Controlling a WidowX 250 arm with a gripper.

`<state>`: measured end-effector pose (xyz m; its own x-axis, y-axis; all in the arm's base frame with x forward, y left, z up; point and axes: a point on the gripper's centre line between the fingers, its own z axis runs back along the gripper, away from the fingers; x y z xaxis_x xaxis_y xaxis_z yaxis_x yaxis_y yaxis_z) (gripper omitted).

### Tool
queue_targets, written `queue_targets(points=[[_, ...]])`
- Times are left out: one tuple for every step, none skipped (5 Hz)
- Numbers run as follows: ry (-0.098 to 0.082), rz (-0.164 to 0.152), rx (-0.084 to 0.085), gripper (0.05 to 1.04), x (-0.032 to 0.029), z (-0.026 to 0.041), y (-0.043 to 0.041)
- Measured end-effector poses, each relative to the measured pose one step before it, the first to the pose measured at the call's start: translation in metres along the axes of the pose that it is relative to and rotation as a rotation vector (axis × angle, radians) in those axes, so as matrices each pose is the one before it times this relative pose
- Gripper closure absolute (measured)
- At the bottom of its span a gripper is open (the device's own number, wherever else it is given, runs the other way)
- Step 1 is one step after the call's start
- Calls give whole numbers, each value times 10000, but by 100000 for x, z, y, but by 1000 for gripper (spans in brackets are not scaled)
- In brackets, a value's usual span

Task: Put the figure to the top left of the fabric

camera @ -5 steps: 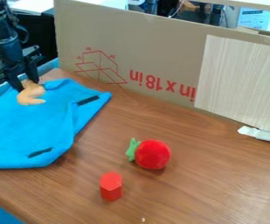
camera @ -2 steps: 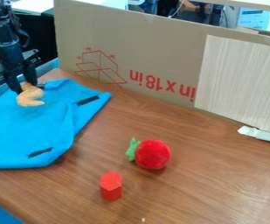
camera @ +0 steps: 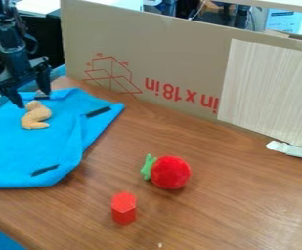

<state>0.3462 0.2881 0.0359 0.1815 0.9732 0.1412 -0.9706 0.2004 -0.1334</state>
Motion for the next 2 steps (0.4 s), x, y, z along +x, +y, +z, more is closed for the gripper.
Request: queue_targets(points=[[109,-877,-243,79,-1356,592,-665],[315,-1916,-325,83,-1750,3853,-1749]])
